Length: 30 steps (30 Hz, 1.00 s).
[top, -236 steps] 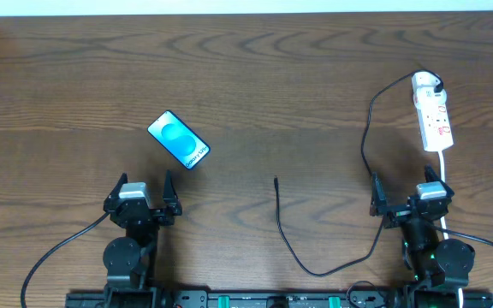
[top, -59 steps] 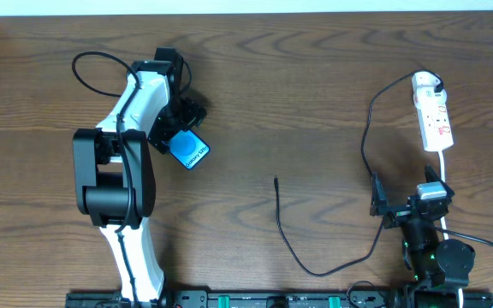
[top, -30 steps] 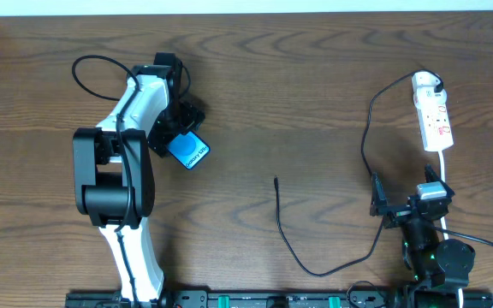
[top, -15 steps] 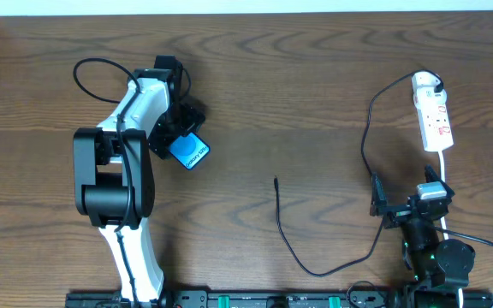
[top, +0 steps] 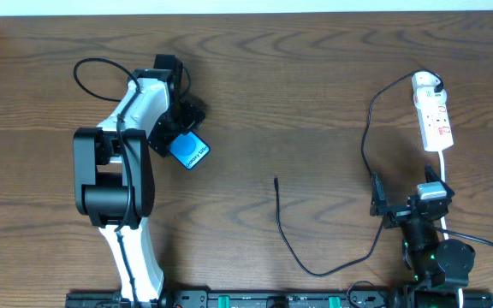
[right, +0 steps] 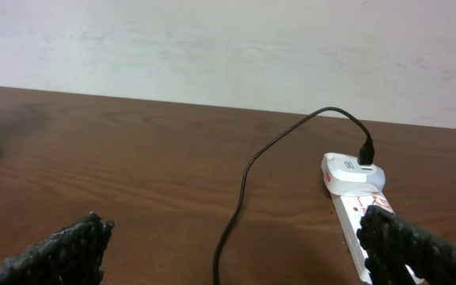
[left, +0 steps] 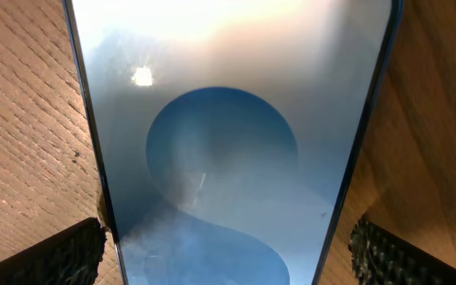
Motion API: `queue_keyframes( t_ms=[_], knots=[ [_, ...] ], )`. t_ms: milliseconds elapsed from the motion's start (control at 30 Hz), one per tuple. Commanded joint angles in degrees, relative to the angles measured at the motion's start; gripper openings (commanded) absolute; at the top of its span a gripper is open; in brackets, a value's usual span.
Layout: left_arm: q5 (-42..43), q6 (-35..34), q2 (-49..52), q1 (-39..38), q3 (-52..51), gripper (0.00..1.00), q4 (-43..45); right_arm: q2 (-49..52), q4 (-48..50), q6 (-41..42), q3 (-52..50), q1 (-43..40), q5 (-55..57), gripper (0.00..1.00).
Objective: Plug charger to phone and switch on socket
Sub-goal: 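Lower the left gripper and close it on the phone's sides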
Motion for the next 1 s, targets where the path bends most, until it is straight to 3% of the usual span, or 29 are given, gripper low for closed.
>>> queue_keyframes(
  t_ms=[0,967],
  knots=[
    [-1.2,-0.3,0.6,1.3,-1.5,0.99,-0.1,-0.4,-0.3,-0.5,-0.1,0.2,0.6,0.99],
    [4.5,2.5,0.6,3.0,-4.9,0.99,2.7,-0.4,-0.3,-0.5,-0.1,0.2,0.6,0.99]
  ],
)
